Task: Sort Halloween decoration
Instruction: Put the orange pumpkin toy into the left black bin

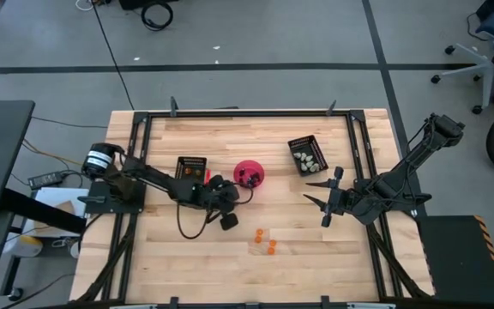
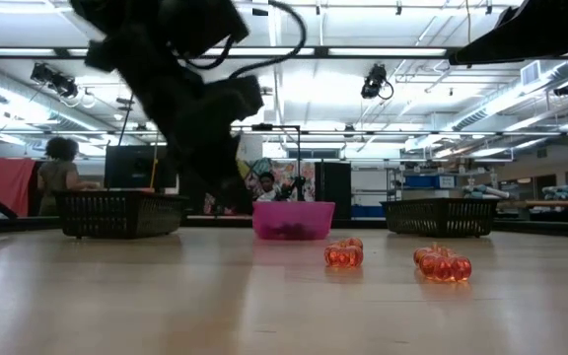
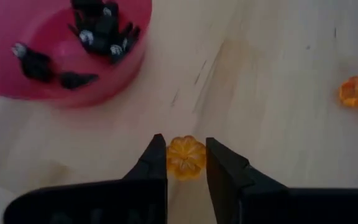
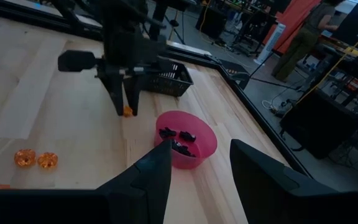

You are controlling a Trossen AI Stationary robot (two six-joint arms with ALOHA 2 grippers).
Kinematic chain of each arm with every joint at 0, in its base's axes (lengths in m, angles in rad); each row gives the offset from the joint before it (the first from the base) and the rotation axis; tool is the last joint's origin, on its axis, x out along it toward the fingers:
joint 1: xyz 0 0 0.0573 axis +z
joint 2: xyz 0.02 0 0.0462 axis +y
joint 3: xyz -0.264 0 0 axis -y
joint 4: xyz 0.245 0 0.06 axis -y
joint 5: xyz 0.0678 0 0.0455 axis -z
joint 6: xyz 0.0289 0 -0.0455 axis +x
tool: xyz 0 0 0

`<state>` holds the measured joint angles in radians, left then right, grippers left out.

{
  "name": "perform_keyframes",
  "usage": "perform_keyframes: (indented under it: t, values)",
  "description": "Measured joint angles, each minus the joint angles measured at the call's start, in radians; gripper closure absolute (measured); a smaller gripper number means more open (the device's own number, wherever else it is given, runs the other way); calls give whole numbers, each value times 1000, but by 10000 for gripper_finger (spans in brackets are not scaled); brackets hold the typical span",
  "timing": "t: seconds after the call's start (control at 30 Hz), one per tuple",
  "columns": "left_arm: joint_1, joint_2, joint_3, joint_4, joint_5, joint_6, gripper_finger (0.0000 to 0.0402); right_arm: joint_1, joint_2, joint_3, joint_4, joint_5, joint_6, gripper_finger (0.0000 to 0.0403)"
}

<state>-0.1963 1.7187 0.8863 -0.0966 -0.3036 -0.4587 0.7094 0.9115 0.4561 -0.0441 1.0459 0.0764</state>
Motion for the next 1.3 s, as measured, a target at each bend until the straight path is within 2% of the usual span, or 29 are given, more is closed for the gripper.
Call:
perform_keyframes:
  t: [0.27, 0.5, 0.67, 0.87, 1.0, 1.1, 1.3]
  values:
    - [3, -19, 228, -489, -54, 53, 348, 0, 0, 0, -5, 0, 5, 236]
    - [3, -20, 378, -865, -100, 13, 347, 0, 0, 0, -13, 0, 14, 236]
    - [3, -20, 383, -1013, -109, -52, 347, 0, 0, 0, -15, -1, 18, 236]
    - [3, -20, 383, -1175, -188, -185, 347, 0, 0, 0, -14, -1, 18, 236]
    - [3, -18, 383, -1195, -194, -223, 344, 0, 0, 0, -14, -1, 18, 236]
    - [3, -18, 383, -1205, -197, -227, 323, 0, 0, 0, -14, -9, 18, 236]
    - [10, -18, 383, -1243, -187, -256, 249, 1, 0, 0, -14, -13, 18, 236]
